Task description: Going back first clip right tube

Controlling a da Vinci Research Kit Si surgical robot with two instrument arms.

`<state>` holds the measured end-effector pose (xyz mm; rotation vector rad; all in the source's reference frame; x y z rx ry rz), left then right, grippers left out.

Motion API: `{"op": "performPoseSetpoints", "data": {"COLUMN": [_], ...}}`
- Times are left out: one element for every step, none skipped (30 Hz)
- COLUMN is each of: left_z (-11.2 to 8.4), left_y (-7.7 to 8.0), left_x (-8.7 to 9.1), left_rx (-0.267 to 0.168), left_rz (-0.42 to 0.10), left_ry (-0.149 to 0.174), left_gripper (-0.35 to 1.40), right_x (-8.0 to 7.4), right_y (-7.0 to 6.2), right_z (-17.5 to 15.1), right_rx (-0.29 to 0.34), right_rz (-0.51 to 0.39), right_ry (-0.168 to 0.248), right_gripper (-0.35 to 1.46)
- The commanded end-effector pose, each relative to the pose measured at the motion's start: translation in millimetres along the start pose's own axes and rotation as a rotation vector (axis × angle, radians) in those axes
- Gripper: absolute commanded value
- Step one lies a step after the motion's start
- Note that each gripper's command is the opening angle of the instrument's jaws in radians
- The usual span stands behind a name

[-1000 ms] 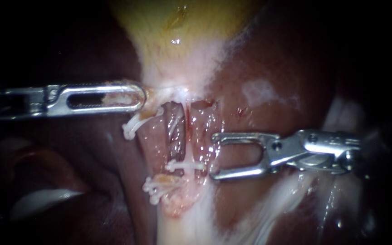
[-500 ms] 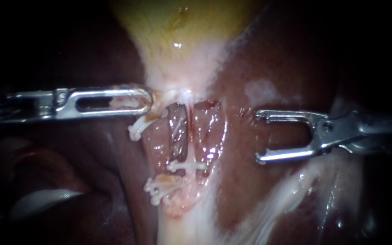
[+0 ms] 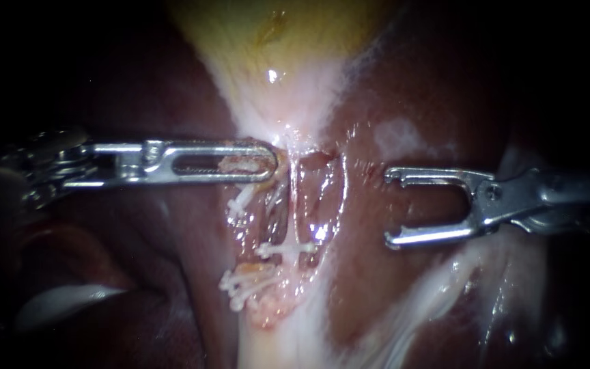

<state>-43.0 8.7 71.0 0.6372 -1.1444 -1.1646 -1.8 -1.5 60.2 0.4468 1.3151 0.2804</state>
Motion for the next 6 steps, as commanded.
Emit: {"op": "performPoseSetpoints", "data": {"left_z": [-0.1,-0.1,-0.1,-0.1,-0.2,-0.2], "left_y": [-0.1,-0.1,-0.1,-0.1,-0.1,-0.2], "left_x": [0.0,0.0,0.0,0.0,0.0,-0.1], "left_rx": [-0.001,-0.001,-0.001,-0.001,-0.001,-0.001], "left_rz": [-0.001,-0.001,-0.001,-0.002,-0.002,-0.002], "left_ry": [0.000,0.000,0.000,0.000,0.000,0.000], "left_gripper": [-0.35,-0.35,-0.35,-0.35,-0.35,-0.35], "right_x": [0.0,0.0,0.0,0.0,0.1,0.1], "right_y": [0.0,0.0,0.0,0.0,0.0,-0.1], "right_z": [0.0,0.0,0.0,0.1,0.1,0.2], "right_rx": [0.000,0.000,0.000,0.000,-0.003,-0.001], "right_rz": [0.000,0.000,0.000,0.000,0.000,0.000], "right_ry": [0.000,0.000,0.000,0.000,-0.001,0.000], "right_gripper": [0.50,0.50,0.50,0.50,0.50,0.50]}}
